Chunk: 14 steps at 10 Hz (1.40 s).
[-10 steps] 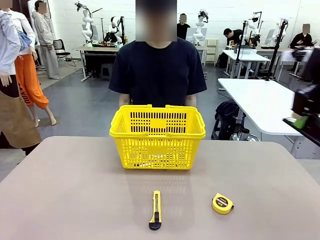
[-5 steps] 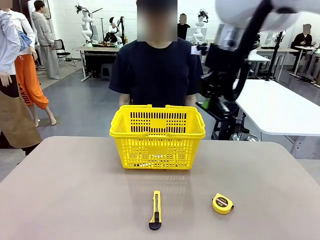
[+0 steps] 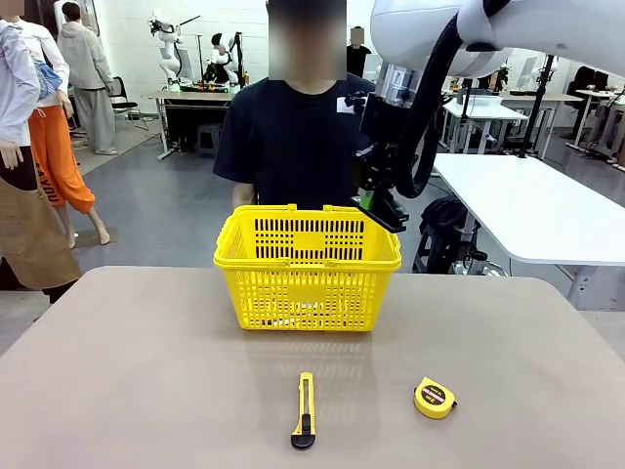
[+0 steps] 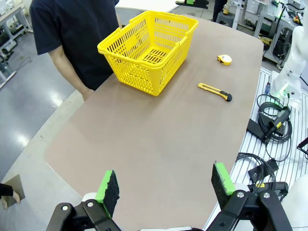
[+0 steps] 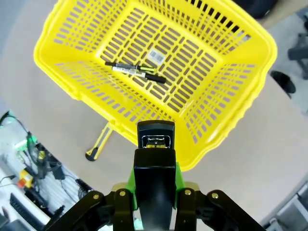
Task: Place the items the person wants into the basket.
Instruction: Pick up the item the person points to and place it in the Market Basket.
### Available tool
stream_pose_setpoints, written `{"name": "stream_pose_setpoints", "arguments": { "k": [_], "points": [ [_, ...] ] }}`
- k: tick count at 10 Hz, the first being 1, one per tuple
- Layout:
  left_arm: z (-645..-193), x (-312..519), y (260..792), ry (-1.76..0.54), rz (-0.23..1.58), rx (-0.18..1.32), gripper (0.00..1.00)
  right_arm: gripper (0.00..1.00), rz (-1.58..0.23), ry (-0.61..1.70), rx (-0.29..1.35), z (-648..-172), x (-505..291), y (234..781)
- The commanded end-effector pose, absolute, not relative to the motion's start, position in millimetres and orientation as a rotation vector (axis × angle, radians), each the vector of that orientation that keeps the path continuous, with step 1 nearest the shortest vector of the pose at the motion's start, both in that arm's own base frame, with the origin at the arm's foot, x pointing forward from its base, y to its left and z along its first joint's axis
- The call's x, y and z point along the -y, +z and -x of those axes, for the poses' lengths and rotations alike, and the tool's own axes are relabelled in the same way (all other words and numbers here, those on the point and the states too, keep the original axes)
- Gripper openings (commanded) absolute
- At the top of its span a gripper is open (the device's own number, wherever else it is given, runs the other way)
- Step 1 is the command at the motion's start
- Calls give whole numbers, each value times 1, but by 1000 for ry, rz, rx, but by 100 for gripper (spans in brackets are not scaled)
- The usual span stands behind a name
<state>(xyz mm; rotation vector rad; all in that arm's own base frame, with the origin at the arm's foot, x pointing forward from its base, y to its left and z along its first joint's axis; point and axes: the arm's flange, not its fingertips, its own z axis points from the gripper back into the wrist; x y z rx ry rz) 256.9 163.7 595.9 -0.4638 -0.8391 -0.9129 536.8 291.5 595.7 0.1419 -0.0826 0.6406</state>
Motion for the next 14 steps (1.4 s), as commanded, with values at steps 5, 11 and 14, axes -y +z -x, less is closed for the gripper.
{"name": "stream_pose_setpoints", "arguments": {
  "k": [5, 11, 14],
  "points": [
    [-258, -164, 596, -910, 461, 834, 100, 31, -149, 631, 90, -538, -291, 595],
    [-258, -164, 596, -910, 461, 834, 100, 31, -101, 669, 81, -551, -303, 592],
    [-258, -164, 596, -910, 461, 834, 100, 31, -9, 698, 38, -587, -342, 573]
  ]
}}
